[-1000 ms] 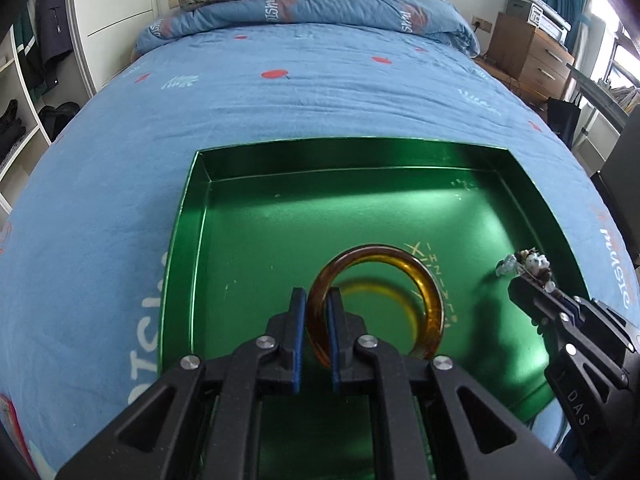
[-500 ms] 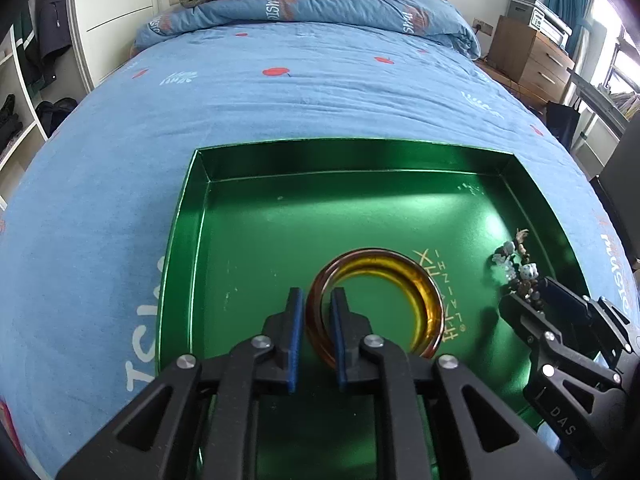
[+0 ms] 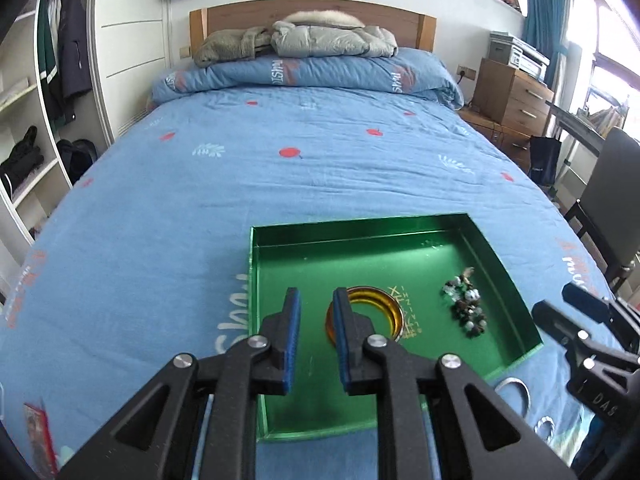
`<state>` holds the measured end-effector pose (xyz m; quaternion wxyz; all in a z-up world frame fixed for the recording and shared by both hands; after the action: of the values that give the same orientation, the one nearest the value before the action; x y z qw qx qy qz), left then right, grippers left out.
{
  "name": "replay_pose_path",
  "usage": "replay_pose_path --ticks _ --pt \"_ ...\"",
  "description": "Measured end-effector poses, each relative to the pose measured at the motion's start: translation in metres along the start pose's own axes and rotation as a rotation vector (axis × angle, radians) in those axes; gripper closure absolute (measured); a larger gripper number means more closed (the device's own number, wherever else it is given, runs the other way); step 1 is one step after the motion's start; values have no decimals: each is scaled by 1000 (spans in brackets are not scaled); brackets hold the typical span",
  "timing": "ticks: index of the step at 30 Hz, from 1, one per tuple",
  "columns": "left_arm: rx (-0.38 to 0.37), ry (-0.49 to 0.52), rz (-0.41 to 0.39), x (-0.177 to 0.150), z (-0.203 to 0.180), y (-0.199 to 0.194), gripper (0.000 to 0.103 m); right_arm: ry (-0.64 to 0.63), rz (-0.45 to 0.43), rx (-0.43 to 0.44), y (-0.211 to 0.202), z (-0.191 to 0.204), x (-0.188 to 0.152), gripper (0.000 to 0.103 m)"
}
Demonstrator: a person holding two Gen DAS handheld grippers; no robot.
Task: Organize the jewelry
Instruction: 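Carry both items into the green tray and open both tools to release, then withdraw both tools from the tray back over the jewelry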
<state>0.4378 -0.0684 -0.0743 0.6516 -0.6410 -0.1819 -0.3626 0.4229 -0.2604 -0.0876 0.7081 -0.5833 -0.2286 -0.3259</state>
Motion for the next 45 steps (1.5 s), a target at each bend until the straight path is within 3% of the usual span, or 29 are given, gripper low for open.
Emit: replay_pose_path --ticks 13,25,34,45 --pt "23 11 -57 -34 49 -135 87 3 -193 28 -171 -16 -13 43" --pt "27 2 -96 -104 59 -238 87 28 -299 30 -295 -42 -69 43" --pt "-30 24 -122 -133 38 -274 87 40 -317 50 -328 -50 -101 48" --pt "-143 52 -53 -170 -12 -243 87 86 -231 59 -297 -70 -136 60"
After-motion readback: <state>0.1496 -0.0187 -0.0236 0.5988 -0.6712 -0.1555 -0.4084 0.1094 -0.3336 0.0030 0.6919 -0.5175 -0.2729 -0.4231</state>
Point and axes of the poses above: each gripper's, at about its wrist camera, not at the fingertips, and y roughly the way its jaws point, z to its left, x to its top, the point moved 5 cm from there along y, roughly the way its jaws point, and after that the axes turned 12 degrees about y, right-handed, at the moved point
